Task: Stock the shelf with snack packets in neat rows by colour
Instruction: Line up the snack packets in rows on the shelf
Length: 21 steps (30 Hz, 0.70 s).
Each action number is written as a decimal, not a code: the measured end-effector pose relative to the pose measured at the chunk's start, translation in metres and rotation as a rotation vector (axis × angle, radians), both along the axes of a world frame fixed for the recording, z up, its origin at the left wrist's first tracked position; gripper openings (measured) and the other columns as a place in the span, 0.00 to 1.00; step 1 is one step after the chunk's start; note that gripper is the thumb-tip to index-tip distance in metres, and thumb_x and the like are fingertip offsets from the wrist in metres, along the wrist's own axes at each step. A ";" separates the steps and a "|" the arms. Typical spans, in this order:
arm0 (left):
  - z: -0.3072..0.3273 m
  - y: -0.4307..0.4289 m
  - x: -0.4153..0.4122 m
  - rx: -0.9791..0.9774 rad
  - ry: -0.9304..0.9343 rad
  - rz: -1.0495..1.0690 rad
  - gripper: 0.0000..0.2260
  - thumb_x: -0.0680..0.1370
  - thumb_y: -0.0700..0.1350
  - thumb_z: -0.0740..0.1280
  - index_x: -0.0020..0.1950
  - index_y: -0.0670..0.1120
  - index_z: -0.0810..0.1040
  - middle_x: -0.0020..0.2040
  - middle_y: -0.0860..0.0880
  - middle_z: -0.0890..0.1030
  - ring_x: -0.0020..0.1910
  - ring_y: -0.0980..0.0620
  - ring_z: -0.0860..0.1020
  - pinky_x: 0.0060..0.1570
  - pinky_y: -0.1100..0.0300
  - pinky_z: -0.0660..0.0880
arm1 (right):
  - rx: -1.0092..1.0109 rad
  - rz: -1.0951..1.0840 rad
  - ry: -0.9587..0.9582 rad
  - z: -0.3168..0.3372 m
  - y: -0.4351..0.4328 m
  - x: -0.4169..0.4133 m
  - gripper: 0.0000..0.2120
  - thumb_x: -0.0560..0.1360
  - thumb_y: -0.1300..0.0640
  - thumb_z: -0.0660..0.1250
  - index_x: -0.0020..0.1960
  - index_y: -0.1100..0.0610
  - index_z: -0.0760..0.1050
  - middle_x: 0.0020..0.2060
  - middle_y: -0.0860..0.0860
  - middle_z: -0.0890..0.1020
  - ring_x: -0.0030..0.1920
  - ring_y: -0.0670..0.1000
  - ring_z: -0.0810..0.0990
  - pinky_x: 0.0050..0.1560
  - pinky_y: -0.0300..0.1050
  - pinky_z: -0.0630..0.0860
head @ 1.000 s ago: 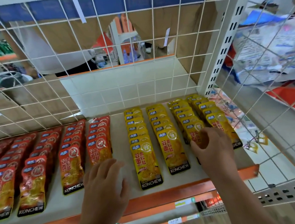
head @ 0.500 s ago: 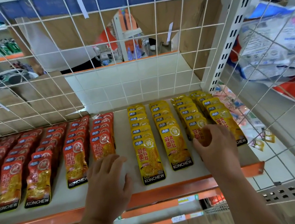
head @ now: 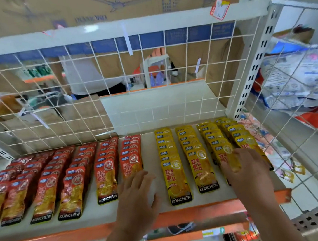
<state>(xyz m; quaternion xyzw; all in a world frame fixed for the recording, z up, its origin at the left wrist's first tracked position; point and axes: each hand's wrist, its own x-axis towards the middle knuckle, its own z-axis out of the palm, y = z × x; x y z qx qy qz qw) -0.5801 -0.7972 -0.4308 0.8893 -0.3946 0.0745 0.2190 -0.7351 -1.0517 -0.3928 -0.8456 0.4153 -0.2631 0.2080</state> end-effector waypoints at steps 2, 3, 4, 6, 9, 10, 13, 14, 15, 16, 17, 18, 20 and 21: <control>0.012 0.008 -0.002 -0.105 0.042 0.030 0.20 0.71 0.54 0.65 0.63 0.54 0.76 0.64 0.52 0.78 0.62 0.46 0.76 0.60 0.45 0.73 | -0.020 0.024 -0.012 0.016 0.012 0.007 0.19 0.72 0.52 0.76 0.59 0.59 0.79 0.57 0.57 0.79 0.58 0.63 0.76 0.57 0.55 0.73; 0.021 0.015 -0.002 -0.159 0.043 0.040 0.21 0.71 0.54 0.66 0.63 0.54 0.77 0.64 0.53 0.77 0.62 0.48 0.75 0.61 0.50 0.69 | -0.036 0.042 -0.022 0.025 0.019 0.012 0.19 0.72 0.52 0.76 0.59 0.58 0.79 0.57 0.57 0.79 0.58 0.62 0.76 0.58 0.55 0.73; 0.031 0.024 0.001 -0.199 0.027 0.050 0.21 0.70 0.54 0.66 0.63 0.54 0.77 0.63 0.53 0.77 0.62 0.48 0.75 0.62 0.54 0.67 | -0.060 0.064 -0.039 0.034 0.028 0.017 0.19 0.72 0.51 0.75 0.59 0.58 0.80 0.57 0.57 0.79 0.58 0.63 0.76 0.59 0.55 0.72; 0.056 0.048 0.010 -0.240 0.001 0.085 0.22 0.70 0.54 0.66 0.64 0.53 0.80 0.63 0.52 0.78 0.62 0.45 0.76 0.62 0.53 0.68 | -0.122 0.101 -0.065 0.051 0.051 0.031 0.20 0.70 0.53 0.77 0.58 0.60 0.80 0.55 0.59 0.81 0.57 0.63 0.77 0.60 0.56 0.73; 0.096 0.098 0.031 -0.259 -0.083 0.167 0.22 0.71 0.55 0.66 0.63 0.51 0.80 0.62 0.50 0.78 0.61 0.45 0.75 0.63 0.51 0.68 | -0.178 0.152 -0.091 0.083 0.101 0.053 0.21 0.68 0.54 0.79 0.58 0.61 0.81 0.53 0.61 0.82 0.56 0.64 0.78 0.60 0.58 0.75; 0.110 0.118 0.037 -0.263 -0.114 0.202 0.22 0.72 0.56 0.65 0.64 0.50 0.80 0.63 0.49 0.79 0.62 0.45 0.74 0.64 0.52 0.67 | -0.200 0.180 -0.105 0.094 0.121 0.060 0.20 0.69 0.52 0.77 0.57 0.60 0.81 0.52 0.60 0.82 0.56 0.64 0.78 0.60 0.58 0.75; 0.149 0.184 0.051 -0.313 -0.142 0.315 0.24 0.73 0.57 0.64 0.66 0.49 0.80 0.64 0.49 0.79 0.64 0.47 0.74 0.66 0.49 0.71 | -0.243 0.296 -0.144 0.123 0.184 0.084 0.22 0.71 0.44 0.67 0.57 0.58 0.81 0.51 0.58 0.82 0.56 0.62 0.78 0.60 0.56 0.74; 0.161 0.208 0.053 -0.331 -0.148 0.347 0.24 0.73 0.58 0.64 0.66 0.49 0.80 0.65 0.49 0.79 0.65 0.47 0.74 0.67 0.47 0.72 | -0.232 0.338 -0.154 0.134 0.208 0.093 0.22 0.71 0.44 0.67 0.58 0.58 0.80 0.53 0.57 0.82 0.57 0.61 0.77 0.61 0.56 0.74; 0.171 0.233 0.055 -0.344 -0.163 0.371 0.24 0.73 0.58 0.64 0.66 0.50 0.80 0.65 0.50 0.79 0.64 0.46 0.75 0.66 0.46 0.73 | -0.227 0.382 -0.162 0.145 0.234 0.101 0.21 0.72 0.45 0.68 0.59 0.57 0.79 0.55 0.55 0.81 0.59 0.60 0.77 0.63 0.56 0.74; 0.180 0.259 0.057 -0.357 -0.189 0.387 0.24 0.73 0.58 0.64 0.66 0.50 0.80 0.65 0.50 0.79 0.64 0.46 0.76 0.65 0.46 0.73 | -0.220 0.424 -0.165 0.154 0.261 0.109 0.21 0.72 0.44 0.68 0.60 0.55 0.79 0.56 0.54 0.80 0.60 0.58 0.76 0.63 0.56 0.73; 0.190 0.285 0.058 -0.370 -0.219 0.399 0.24 0.73 0.58 0.64 0.66 0.50 0.80 0.65 0.50 0.79 0.64 0.46 0.76 0.65 0.46 0.73 | -0.223 0.468 -0.175 0.164 0.288 0.118 0.22 0.72 0.42 0.67 0.61 0.54 0.78 0.58 0.52 0.79 0.61 0.57 0.76 0.64 0.56 0.73; 0.200 0.313 0.058 -0.381 -0.248 0.412 0.23 0.73 0.58 0.64 0.66 0.50 0.80 0.65 0.51 0.79 0.64 0.46 0.76 0.66 0.48 0.73 | -0.226 0.511 -0.185 0.174 0.317 0.125 0.23 0.72 0.42 0.67 0.62 0.53 0.77 0.59 0.52 0.79 0.61 0.57 0.75 0.64 0.56 0.73; 0.222 0.367 0.055 -0.381 -0.301 0.457 0.24 0.73 0.58 0.64 0.66 0.51 0.79 0.64 0.51 0.79 0.63 0.46 0.76 0.65 0.50 0.72 | -0.220 0.608 -0.226 0.191 0.372 0.141 0.22 0.73 0.45 0.70 0.64 0.53 0.77 0.60 0.52 0.79 0.62 0.56 0.75 0.65 0.55 0.72; 0.234 0.394 0.053 -0.379 -0.341 0.488 0.25 0.71 0.58 0.64 0.66 0.51 0.79 0.63 0.50 0.80 0.62 0.46 0.76 0.63 0.51 0.71 | -0.215 0.667 -0.267 0.199 0.399 0.148 0.22 0.73 0.48 0.72 0.65 0.53 0.77 0.60 0.51 0.79 0.63 0.55 0.75 0.66 0.53 0.72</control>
